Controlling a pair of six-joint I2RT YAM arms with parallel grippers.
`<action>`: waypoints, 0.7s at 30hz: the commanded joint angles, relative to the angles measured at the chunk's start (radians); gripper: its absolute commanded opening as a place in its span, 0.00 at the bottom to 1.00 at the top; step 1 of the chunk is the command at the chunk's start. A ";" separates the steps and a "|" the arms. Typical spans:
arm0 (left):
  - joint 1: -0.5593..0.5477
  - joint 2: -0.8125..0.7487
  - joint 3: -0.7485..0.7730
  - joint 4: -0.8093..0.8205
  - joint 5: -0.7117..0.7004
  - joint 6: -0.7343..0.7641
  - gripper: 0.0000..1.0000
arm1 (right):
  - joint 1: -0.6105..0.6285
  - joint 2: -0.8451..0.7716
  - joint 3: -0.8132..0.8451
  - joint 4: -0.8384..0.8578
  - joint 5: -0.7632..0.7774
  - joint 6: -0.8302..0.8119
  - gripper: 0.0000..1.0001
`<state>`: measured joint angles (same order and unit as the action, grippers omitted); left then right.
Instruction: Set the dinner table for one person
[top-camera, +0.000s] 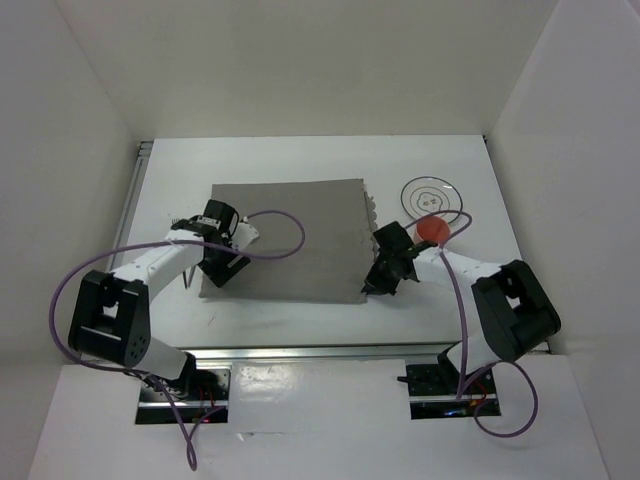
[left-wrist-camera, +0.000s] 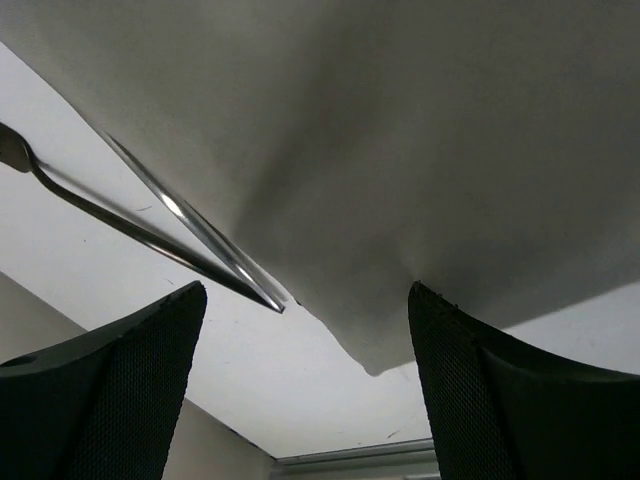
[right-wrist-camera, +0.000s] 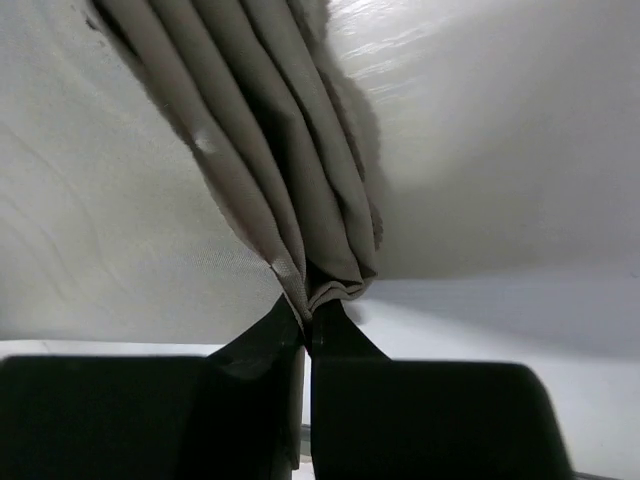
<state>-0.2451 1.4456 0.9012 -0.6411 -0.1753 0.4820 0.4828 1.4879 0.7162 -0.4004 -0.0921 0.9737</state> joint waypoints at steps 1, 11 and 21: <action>0.004 0.015 0.060 0.031 -0.050 -0.158 0.88 | -0.030 -0.066 -0.037 -0.043 0.063 0.048 0.00; 0.004 0.018 0.174 -0.092 0.149 -0.213 0.88 | -0.075 -0.376 -0.164 -0.176 0.091 0.011 0.16; 0.004 0.121 0.216 -0.110 0.140 -0.270 0.88 | -0.023 -0.287 0.021 -0.349 0.264 -0.055 0.69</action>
<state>-0.2440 1.5726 1.0794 -0.7200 -0.0578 0.2527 0.4393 1.2339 0.6430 -0.6430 0.0467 0.9485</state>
